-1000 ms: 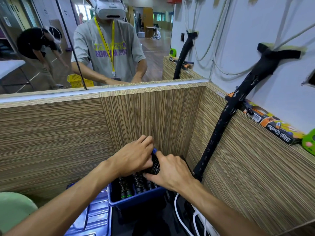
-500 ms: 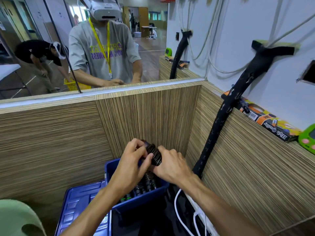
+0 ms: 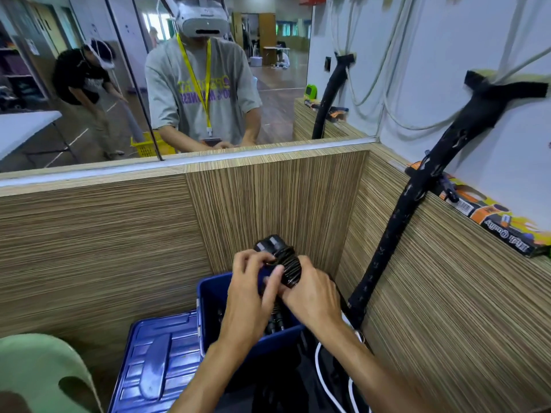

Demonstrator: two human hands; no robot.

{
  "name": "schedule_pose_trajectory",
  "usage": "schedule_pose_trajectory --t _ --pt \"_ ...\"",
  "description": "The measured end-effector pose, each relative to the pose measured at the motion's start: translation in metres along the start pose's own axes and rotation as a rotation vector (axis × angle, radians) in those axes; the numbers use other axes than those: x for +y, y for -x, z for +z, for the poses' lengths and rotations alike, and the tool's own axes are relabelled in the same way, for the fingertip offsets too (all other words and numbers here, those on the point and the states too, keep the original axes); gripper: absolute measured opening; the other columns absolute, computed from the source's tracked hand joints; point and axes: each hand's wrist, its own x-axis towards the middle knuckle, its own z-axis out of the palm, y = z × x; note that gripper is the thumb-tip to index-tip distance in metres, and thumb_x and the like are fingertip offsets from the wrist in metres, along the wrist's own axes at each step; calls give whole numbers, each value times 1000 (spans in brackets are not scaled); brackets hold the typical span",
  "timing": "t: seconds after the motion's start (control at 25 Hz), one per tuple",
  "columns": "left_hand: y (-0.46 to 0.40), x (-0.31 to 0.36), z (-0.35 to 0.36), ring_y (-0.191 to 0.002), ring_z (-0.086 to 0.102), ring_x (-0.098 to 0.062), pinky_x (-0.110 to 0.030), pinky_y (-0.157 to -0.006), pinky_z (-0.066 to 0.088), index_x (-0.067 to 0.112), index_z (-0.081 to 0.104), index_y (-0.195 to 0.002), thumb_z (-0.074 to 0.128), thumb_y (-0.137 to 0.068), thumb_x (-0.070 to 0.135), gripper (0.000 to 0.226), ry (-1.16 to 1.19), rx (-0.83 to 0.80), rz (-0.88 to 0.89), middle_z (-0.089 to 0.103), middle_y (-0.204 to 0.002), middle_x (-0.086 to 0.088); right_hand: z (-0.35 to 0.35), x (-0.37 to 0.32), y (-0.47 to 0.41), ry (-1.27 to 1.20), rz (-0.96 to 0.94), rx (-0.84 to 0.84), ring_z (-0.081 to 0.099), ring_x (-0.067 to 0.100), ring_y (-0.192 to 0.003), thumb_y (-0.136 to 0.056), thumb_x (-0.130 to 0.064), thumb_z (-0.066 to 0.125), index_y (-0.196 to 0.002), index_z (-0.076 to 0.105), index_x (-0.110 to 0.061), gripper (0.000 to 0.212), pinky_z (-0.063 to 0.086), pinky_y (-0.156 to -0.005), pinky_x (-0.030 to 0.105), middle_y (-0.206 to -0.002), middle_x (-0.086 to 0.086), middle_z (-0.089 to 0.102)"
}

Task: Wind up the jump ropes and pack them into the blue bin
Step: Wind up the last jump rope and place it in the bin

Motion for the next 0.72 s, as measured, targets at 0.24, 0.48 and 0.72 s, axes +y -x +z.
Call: schedule_pose_trajectory --t 0.24,0.48,0.72 --pt "-20 -10 17 -97 69 -23 -45 -92 53 13 63 -113 49 -73 81 80 683 27 -874 73 -103 -9 25 -11 16 -329 -14 -128 56 21 -113 -86 -49 64 -142 32 -28 68 49 -93 39 -126 2 53" --pt "-25 -19 5 -91 67 -28 -46 -87 51 14 69 -93 50 -85 41 34 604 198 -876 73 -97 -12 17 -13 18 -553 -27 -259 58 5 -107 -93 -49 59 -135 46 -25 51 44 -92 23 -120 -7 60" --pt "-23 -7 15 -97 66 -20 -47 -92 52 30 68 -94 47 -93 46 26 603 129 -747 71 -100 -2 13 -24 -6 -660 133 -172 63 11 -100 -89 -77 26 -116 59 -21 71 49 -96 40 -106 -2 68"
